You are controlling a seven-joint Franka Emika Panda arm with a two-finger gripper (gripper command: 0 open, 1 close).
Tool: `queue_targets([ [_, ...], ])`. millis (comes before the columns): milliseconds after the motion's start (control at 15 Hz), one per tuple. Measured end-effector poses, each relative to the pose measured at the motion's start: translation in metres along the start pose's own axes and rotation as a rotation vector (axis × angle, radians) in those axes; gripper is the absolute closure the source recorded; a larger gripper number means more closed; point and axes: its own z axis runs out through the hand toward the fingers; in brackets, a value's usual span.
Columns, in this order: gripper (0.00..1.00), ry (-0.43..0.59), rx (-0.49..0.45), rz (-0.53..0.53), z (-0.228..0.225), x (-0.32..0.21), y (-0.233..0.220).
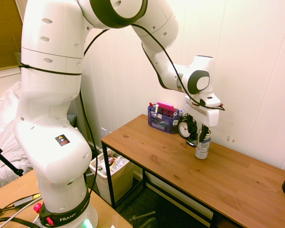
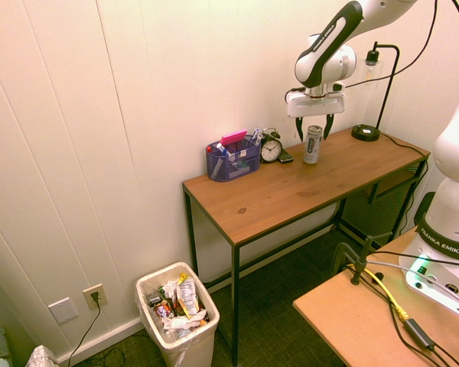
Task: Throw the can in the trash bin
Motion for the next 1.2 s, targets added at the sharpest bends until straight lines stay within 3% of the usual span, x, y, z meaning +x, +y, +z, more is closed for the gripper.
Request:
queue_targets([
  [267,0.0,0.022,0.021,0.044,0.019,0.017,-0.013],
  [333,1.0,0.026,0.019,0.054,0.022,0.022,-0.012],
  [1200,1.0,0.023,0.021,0.057,0.023,0.018,-0.016],
])
